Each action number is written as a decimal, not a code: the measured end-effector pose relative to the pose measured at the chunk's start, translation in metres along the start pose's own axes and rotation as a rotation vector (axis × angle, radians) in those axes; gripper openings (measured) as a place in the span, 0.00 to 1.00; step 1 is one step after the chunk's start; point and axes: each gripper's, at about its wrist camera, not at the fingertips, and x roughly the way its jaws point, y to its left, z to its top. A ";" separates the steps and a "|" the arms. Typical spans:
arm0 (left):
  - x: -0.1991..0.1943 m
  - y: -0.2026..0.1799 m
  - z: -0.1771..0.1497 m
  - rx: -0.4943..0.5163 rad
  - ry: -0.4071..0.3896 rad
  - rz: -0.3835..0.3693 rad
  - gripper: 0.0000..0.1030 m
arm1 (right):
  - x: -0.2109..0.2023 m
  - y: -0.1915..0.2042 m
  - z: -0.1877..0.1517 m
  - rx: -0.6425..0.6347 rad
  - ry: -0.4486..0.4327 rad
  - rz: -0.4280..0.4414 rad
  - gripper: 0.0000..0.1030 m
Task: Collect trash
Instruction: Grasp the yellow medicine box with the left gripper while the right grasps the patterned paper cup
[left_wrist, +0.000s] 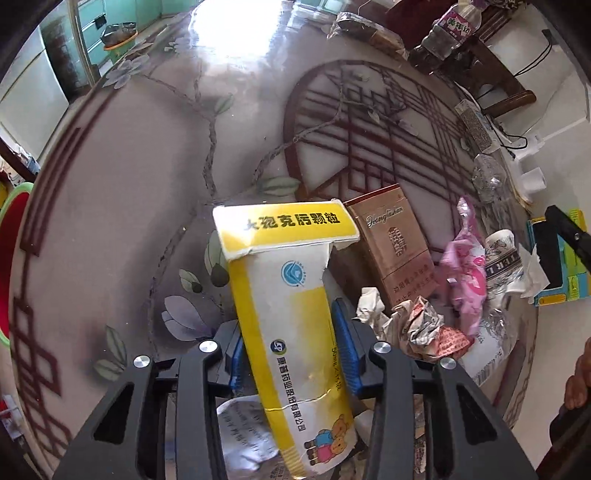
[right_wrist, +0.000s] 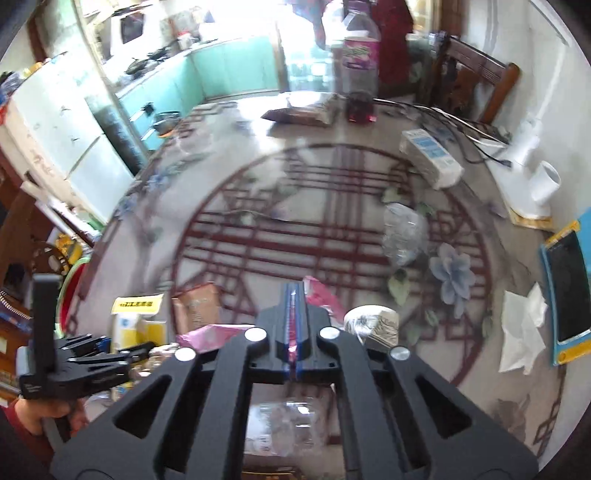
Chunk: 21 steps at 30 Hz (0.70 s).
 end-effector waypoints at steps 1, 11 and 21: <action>-0.003 -0.001 0.000 0.010 -0.008 -0.007 0.32 | -0.001 -0.007 -0.001 0.018 0.002 -0.003 0.36; -0.068 -0.014 0.018 0.112 -0.197 0.016 0.30 | 0.031 -0.068 -0.031 0.132 0.192 -0.070 0.53; -0.088 -0.007 0.018 0.099 -0.233 -0.013 0.30 | 0.054 -0.069 -0.054 0.238 0.219 -0.045 0.41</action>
